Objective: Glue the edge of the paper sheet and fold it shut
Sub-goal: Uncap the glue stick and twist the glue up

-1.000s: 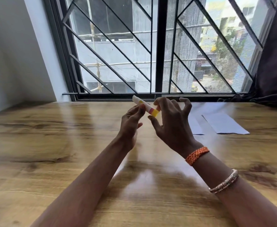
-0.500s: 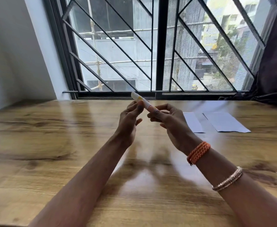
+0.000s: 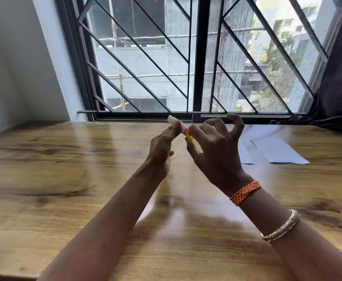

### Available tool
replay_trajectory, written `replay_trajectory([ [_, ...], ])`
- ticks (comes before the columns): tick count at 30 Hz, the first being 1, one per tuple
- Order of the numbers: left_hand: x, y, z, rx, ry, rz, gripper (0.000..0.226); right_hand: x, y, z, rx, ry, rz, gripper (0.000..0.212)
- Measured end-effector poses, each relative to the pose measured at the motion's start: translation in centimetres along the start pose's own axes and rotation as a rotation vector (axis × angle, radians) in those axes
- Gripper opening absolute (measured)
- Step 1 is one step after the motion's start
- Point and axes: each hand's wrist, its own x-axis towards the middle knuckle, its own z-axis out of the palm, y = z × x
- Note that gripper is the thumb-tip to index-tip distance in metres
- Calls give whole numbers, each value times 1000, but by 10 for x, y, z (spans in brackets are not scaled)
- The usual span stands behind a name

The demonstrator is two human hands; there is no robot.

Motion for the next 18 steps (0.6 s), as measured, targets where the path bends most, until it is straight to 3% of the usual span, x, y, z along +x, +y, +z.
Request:
replay_trajectory([
  [5,1,0,0,-17,-38,-7,41,2,-1,1,98,-77,96,10],
  [7,2,1,0,-11,-62,-2,42,5,-3,-2,450,-155,396,18],
  [10,3,1,1,-15,-97,15,41,16,-1,-15,1351,-381,1110,24],
  [11,3,0,2,-12,-102,16,39,15,3,-16,1425,-447,1205,23],
  [14,4,-6,2,20,-74,19,40,11,5,-11,1283,-405,1171,17],
  [18,5,-8,1,9,-5,14,38,-1,-3,-1,537,-220,589,23],
])
